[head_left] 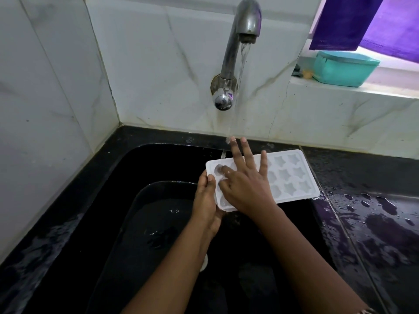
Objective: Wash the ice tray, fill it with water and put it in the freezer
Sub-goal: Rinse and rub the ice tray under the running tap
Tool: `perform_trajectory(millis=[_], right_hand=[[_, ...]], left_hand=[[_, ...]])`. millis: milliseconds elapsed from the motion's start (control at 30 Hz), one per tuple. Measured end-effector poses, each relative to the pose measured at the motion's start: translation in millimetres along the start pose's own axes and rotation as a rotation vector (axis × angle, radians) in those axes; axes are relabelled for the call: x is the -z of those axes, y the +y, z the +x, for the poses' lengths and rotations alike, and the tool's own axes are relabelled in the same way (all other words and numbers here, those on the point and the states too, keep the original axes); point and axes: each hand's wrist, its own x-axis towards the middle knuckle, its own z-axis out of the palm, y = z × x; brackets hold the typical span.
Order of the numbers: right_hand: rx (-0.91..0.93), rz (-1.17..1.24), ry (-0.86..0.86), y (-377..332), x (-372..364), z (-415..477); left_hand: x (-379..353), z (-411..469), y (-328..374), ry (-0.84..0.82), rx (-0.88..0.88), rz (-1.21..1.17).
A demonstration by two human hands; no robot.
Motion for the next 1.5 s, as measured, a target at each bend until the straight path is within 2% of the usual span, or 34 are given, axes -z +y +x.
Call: perform_trajectory(millis=[167, 300, 367, 433, 567, 667, 733, 900, 1067, 1433, 1500], right_hand=[[-0.018, 0.152, -0.096, -0.1, -8.0, -2.3], [-0.028, 0.013, 0.022, 5.7, -2.2, 2.4], [0.01, 0.026, 0.042, -1.5, -4.6, 0.1], [0.031, 0.105, 0.009, -8.4, -8.1, -3.2], [-0.057, 0.148, -0.072, 1.3, -5.2, 1.5], [-0.066, 0.06, 0.04, -1.0, -5.6, -0.5], [-0.038, 0.084, 0.071, -10.4, -10.5, -5.6], [-0.09, 0.216, -0.121, -0.7, -6.9, -13.3], [-0.129, 0.15, -0.062, 4.0, 9.9, -17.9], [-0.029, 0.193, -0.192, -1.0, -9.8, -23.5], [-0.054, 0.17, -0.122, -0.8, -12.0, -24.7]], left_hand=[[3.7, 1.0, 2.5, -0.001, -0.005, -0.008], [0.6, 0.5, -2.5, -0.011, -0.013, 0.011], [2.3, 2.3, -0.7, 0.005, -0.011, 0.019], [5.5, 4.1, 2.1, 0.021, -0.002, 0.025], [5.4, 4.6, 0.9, 0.025, -0.002, 0.015], [3.1, 3.5, -2.1, -0.012, 0.008, 0.048], [4.9, 3.3, -3.2, -0.026, 0.025, 0.068], [6.8, 3.0, -2.9, 0.008, 0.021, 0.035], [4.5, 0.9, -7.9, 0.026, 0.024, 0.012], [7.6, 4.2, -6.6, 0.044, 0.017, -0.091], [5.4, 1.3, -7.9, 0.044, 0.034, -0.086]])
